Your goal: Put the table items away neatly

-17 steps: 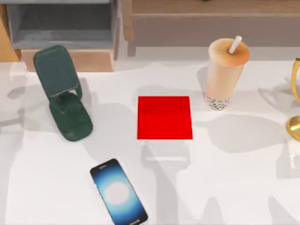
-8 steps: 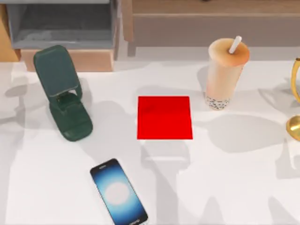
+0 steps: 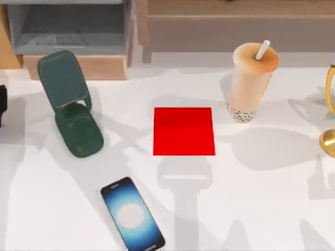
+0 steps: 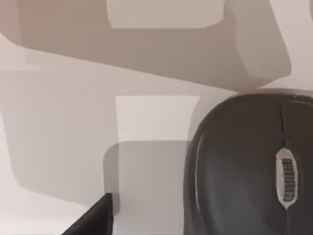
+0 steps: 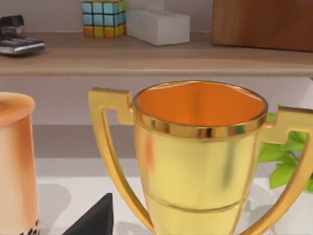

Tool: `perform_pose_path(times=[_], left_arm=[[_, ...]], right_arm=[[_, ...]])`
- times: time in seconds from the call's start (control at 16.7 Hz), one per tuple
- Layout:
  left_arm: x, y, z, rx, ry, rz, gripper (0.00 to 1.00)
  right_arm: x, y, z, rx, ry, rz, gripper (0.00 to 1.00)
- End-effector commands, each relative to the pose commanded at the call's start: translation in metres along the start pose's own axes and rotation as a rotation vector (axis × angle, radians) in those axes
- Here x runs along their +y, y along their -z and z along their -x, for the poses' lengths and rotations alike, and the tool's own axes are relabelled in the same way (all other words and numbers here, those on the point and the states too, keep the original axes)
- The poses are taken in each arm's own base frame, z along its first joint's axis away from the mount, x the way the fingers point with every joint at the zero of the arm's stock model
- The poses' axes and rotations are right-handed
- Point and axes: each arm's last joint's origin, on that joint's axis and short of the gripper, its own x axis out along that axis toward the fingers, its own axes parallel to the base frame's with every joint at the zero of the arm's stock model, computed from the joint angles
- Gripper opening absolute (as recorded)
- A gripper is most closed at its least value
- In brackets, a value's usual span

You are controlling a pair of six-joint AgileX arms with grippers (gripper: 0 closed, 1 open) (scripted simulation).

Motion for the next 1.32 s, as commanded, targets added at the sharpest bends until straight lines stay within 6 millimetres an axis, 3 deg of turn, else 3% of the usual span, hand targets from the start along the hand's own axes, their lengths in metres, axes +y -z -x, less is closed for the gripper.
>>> perform_pose_path(times=[0.24, 1.02, 1.32], left_arm=[[0.0021, 0.0004, -0.0014, -0.001, 0.0, 0.001, 1.0], [0.0021, 0.0004, -0.0014, -0.001, 0.0, 0.001, 0.02], [0.0021, 0.0004, -0.0014, -0.001, 0.0, 0.001, 0.0]], right_arm=[[0.0, 0.0, 0.0, 0.0, 0.0, 0.0, 1.0], [0.0, 0.0, 0.0, 0.0, 0.0, 0.0, 1.0], [0.0, 0.0, 0.0, 0.0, 0.0, 0.0, 1.0]])
